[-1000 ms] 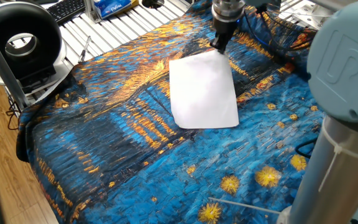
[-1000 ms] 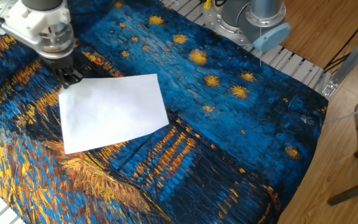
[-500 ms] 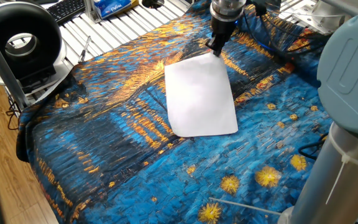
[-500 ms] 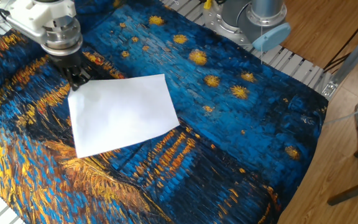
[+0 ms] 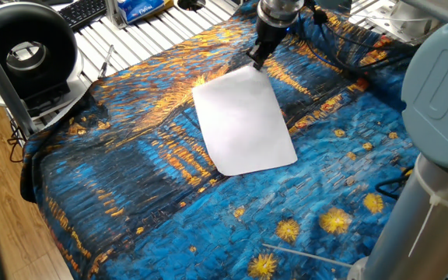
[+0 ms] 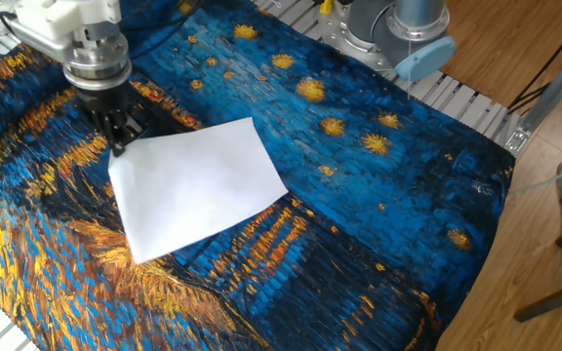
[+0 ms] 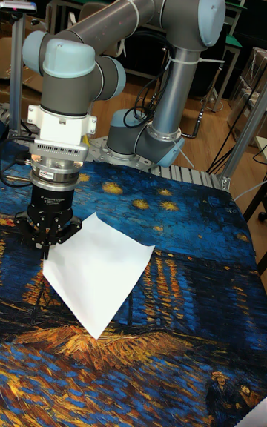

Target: Flip over and spread out the paper that is laid flat on the table

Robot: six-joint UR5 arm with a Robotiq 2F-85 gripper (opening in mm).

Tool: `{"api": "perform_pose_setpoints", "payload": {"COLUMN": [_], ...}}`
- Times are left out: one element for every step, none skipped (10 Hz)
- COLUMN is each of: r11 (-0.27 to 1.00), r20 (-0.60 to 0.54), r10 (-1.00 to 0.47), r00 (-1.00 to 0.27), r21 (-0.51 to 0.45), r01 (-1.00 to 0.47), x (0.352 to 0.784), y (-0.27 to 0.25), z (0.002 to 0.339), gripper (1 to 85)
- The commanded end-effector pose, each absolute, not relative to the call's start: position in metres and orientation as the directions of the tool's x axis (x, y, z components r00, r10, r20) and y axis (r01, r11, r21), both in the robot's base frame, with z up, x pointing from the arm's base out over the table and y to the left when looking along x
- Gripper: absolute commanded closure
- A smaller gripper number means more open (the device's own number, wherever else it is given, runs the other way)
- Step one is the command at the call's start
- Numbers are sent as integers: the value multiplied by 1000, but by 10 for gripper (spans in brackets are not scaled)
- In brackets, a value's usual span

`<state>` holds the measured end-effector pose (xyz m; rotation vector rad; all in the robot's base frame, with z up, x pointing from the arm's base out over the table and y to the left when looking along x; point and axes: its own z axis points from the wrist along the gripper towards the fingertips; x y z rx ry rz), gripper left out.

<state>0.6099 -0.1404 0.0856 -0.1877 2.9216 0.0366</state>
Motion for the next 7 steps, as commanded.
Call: {"api": "perform_pose_setpoints", "payload": {"r11": [991,991,992,992,992,993,993], "r20": [-263,-219,-163,-114,-94,-87,-88], "r10": [-116,-125,-122,-120,-117,-113,-107], "r00": [-958,-968,-979,-986,-989,-990,-990], "r21": [38,21,23,27,33,34,31], "r01": [-130,-133,-127,-123,-120,-116,-110], "x": [621,611,596,581,572,566,561], "y": [-133,-139,-141,-143,-143,-141,-138], "z": [90,87,110,149,171,183,190], "gripper": [847,847,847,847,847,847,847]}}
